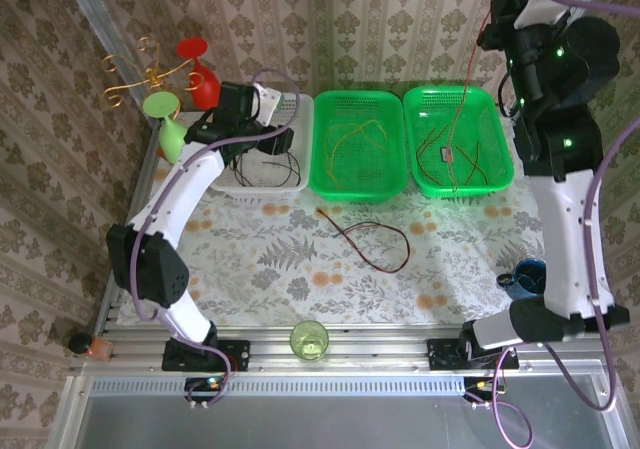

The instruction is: Untangle the cables

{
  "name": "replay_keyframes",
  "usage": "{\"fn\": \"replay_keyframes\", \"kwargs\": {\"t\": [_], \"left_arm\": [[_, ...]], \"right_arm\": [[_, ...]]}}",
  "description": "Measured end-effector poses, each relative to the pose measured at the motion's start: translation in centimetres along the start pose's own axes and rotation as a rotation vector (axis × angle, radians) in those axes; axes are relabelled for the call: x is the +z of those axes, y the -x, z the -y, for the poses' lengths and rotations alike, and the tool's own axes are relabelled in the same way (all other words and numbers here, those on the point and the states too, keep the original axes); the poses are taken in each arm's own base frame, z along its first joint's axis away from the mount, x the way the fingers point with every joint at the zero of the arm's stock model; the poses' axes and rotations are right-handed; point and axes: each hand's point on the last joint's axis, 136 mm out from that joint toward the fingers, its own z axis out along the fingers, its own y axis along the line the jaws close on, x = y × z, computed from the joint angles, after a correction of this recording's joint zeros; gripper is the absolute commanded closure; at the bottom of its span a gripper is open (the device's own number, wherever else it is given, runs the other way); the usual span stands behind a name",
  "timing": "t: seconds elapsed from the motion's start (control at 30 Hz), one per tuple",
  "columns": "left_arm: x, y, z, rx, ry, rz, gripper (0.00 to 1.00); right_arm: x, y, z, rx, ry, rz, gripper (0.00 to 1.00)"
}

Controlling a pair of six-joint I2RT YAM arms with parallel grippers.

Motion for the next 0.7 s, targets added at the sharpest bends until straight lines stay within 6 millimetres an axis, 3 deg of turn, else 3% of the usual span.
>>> {"fn": "replay_keyframes", "kwargs": {"t": [0.13,0.27,0.53,0.7], "left_arm": [[-0.6,-2.2,0.3,-0.023,-0.001,-0.023,0.30],[-1.2,-3.6,0.4,-0.042,-0.001,-0.039,0.29],[-2.1,-3.6,0.5,-0.064,0.003,-0.011,0.29],[-2.0,-4.2,0.6,-0.079,-0.001,-0.016,0.29]], "right_arm": [[1.7,-0.1,0.7,-0.009,-0.016,0.003,1.00],[1.9,0.6,1.4,-0.013,-0.021,0.017,1.00],[1.2,1.7,1.8,0.016,-0.018,0.038,1.00],[-1.4,1.2,1.5,0.087,0.005,0.018,1.00]]}}
